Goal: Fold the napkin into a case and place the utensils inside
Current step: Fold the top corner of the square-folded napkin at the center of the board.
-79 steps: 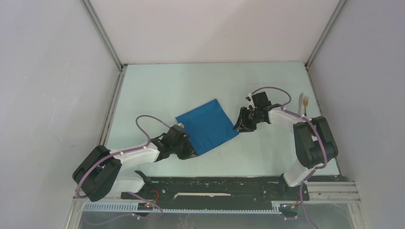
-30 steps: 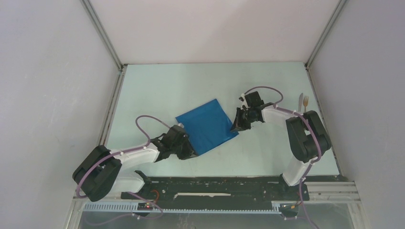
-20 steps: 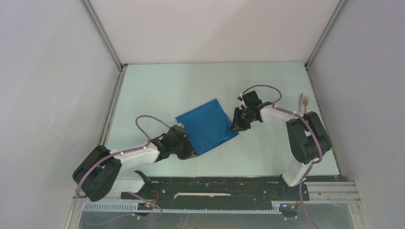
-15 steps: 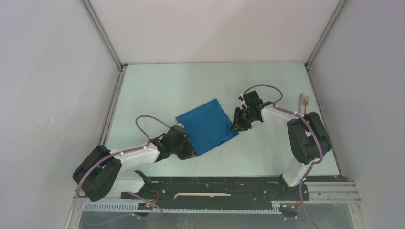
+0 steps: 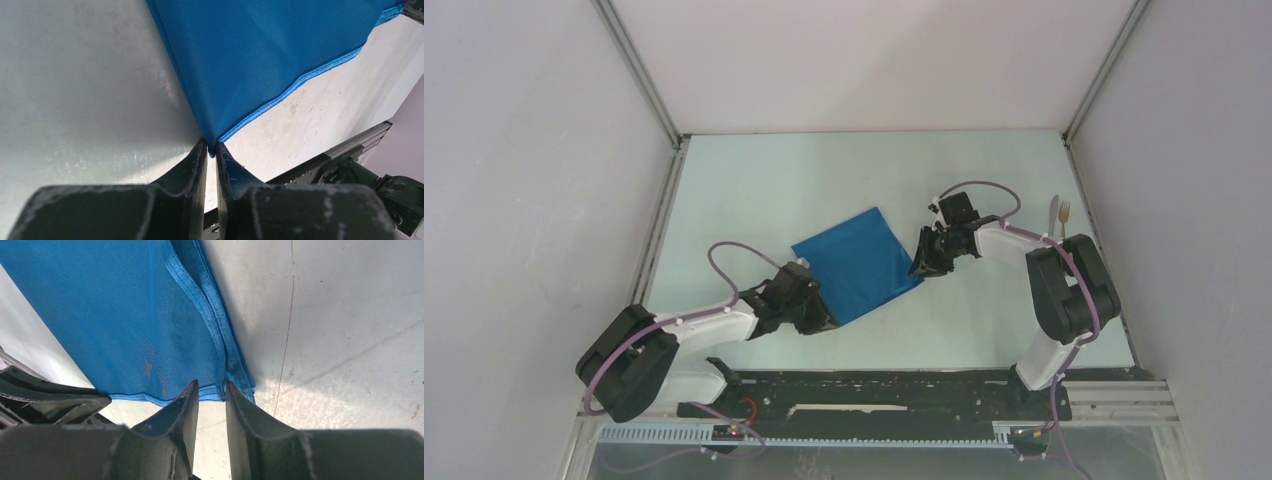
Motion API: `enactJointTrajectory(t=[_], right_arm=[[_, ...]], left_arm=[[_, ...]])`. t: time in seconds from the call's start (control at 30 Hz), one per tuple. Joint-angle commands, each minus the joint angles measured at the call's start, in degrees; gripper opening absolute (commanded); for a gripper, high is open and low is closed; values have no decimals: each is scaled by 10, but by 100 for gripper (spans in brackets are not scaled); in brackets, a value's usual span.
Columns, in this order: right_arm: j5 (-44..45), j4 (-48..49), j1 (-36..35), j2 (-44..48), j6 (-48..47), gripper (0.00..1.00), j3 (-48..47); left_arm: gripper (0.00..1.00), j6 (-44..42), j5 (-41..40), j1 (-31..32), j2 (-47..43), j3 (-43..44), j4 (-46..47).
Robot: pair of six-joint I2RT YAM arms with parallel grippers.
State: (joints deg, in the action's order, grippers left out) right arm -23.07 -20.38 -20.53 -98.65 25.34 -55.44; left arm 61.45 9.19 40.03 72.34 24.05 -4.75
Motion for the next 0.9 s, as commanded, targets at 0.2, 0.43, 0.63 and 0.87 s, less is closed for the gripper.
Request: enactJointTrajectory(t=[0.2, 0.43, 0.63, 0.87], right_arm=[[-28, 34, 15, 4, 12, 38, 20], [-31, 42, 15, 3, 16, 18, 21], [-20, 38, 2, 28, 15, 0, 11], [-25, 26, -49, -22, 13, 0, -56]], left_arm=[[16, -7, 0, -3, -2, -5, 17], [16, -6, 0, -3, -2, -6, 18], [16, -5, 1, -4, 3, -8, 23], [17, -3, 1, -3, 3, -12, 27]])
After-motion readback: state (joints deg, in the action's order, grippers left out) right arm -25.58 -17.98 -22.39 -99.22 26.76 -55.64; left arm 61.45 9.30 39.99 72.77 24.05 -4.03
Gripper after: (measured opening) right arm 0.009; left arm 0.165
